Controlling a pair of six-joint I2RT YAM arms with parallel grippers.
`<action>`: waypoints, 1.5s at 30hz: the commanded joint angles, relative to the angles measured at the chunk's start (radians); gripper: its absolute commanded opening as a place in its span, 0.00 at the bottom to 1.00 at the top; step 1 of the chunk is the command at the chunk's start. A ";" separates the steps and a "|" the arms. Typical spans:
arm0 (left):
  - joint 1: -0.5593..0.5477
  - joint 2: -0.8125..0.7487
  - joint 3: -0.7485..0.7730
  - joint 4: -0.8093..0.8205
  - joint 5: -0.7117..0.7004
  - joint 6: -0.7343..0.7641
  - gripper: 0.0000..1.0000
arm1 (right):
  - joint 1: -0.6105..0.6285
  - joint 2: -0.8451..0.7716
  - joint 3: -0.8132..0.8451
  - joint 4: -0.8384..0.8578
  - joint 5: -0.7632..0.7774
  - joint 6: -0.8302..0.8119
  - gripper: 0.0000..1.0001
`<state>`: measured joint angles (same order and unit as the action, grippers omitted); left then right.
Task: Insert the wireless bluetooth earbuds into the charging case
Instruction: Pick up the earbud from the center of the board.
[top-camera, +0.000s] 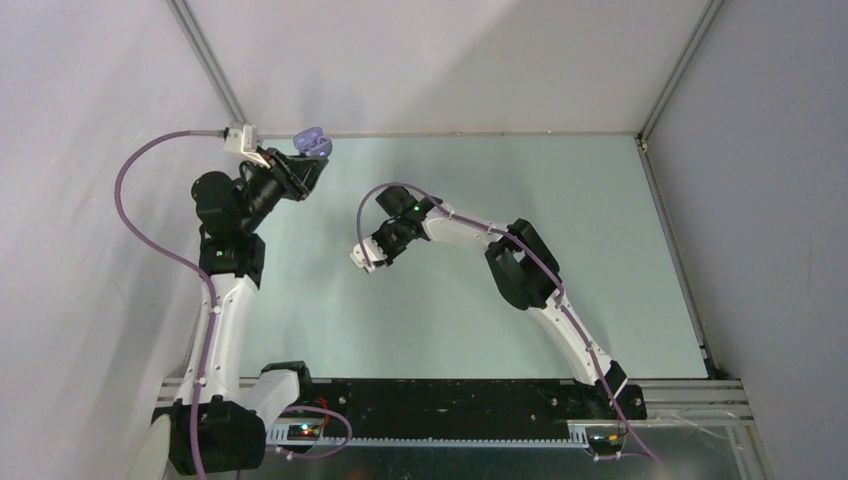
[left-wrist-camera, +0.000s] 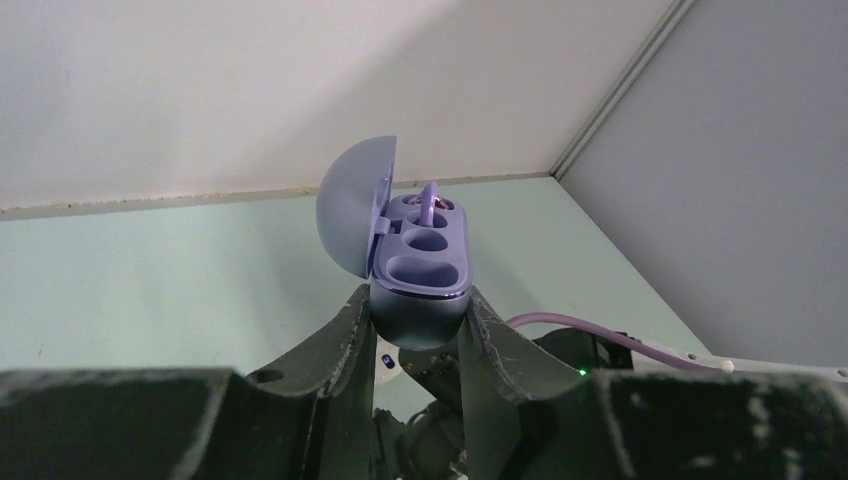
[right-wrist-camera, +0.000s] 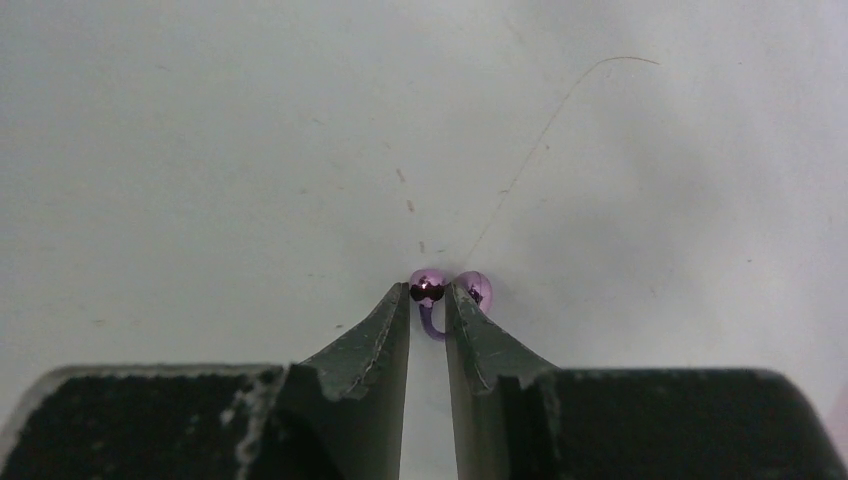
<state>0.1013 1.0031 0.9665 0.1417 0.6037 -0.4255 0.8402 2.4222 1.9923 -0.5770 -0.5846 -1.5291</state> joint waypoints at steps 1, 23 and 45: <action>0.012 -0.030 -0.005 0.005 -0.016 0.022 0.00 | 0.001 0.058 0.099 -0.079 0.026 -0.035 0.23; 0.021 -0.012 -0.004 0.045 -0.019 0.007 0.00 | -0.034 -0.089 0.085 -0.139 -0.065 0.242 0.03; 0.024 -0.060 0.004 -0.099 -0.014 0.120 0.00 | 0.007 0.128 0.281 -0.159 -0.020 0.308 0.52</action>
<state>0.1120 0.9798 0.9611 0.0349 0.5945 -0.3309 0.8253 2.5374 2.2189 -0.6292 -0.5861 -1.1896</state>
